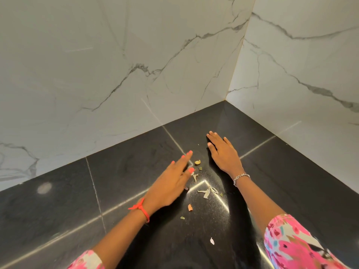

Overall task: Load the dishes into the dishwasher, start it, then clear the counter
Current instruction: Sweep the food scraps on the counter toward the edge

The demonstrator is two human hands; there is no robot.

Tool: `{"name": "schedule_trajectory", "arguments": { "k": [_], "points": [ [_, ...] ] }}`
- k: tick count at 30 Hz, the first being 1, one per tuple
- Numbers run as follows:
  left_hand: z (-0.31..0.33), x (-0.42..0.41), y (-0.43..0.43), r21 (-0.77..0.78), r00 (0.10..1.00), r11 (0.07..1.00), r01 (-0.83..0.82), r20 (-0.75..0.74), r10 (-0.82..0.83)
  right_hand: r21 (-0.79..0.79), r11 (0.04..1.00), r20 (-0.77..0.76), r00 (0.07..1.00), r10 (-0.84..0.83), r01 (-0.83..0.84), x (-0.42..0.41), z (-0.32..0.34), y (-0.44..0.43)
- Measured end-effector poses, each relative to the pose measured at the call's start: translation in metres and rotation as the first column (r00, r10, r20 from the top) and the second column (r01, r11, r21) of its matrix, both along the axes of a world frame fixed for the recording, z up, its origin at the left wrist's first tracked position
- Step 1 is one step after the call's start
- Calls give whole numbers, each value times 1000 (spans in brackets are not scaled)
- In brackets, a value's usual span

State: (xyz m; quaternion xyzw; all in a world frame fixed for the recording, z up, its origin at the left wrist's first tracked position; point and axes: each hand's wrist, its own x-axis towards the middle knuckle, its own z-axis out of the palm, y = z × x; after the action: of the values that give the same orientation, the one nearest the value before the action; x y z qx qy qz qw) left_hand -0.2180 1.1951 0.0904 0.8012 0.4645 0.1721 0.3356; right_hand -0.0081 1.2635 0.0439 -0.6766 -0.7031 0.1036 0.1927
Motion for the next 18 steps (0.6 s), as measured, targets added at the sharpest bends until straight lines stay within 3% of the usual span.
{"name": "schedule_trajectory", "arguments": {
  "k": [3, 7, 10, 14, 18],
  "points": [
    [-1, -23, 4, 60, 989, 987, -146, 13, 146, -54, 998, 74, 997, 17, -13, -1, 4, -2],
    [-22, -51, -14, 94, 973, 983, -157, -155, 170, -146, 977, 142, 974, 174, -153, -20, 9, -10],
    [-36, -59, -38, 199, 945, 974, -104, -285, 159, -150, 946, -1, 957, 289, -286, -45, 11, -31],
    [-40, -60, -63, 264, 906, 950, -168, -339, 254, -113, 895, -221, 889, 401, -432, -56, 19, -80],
    [-37, -58, -79, 329, 849, 924, -196, -414, 327, -63, 915, -430, 838, 335, -398, -47, 28, -125]
  ]
}}
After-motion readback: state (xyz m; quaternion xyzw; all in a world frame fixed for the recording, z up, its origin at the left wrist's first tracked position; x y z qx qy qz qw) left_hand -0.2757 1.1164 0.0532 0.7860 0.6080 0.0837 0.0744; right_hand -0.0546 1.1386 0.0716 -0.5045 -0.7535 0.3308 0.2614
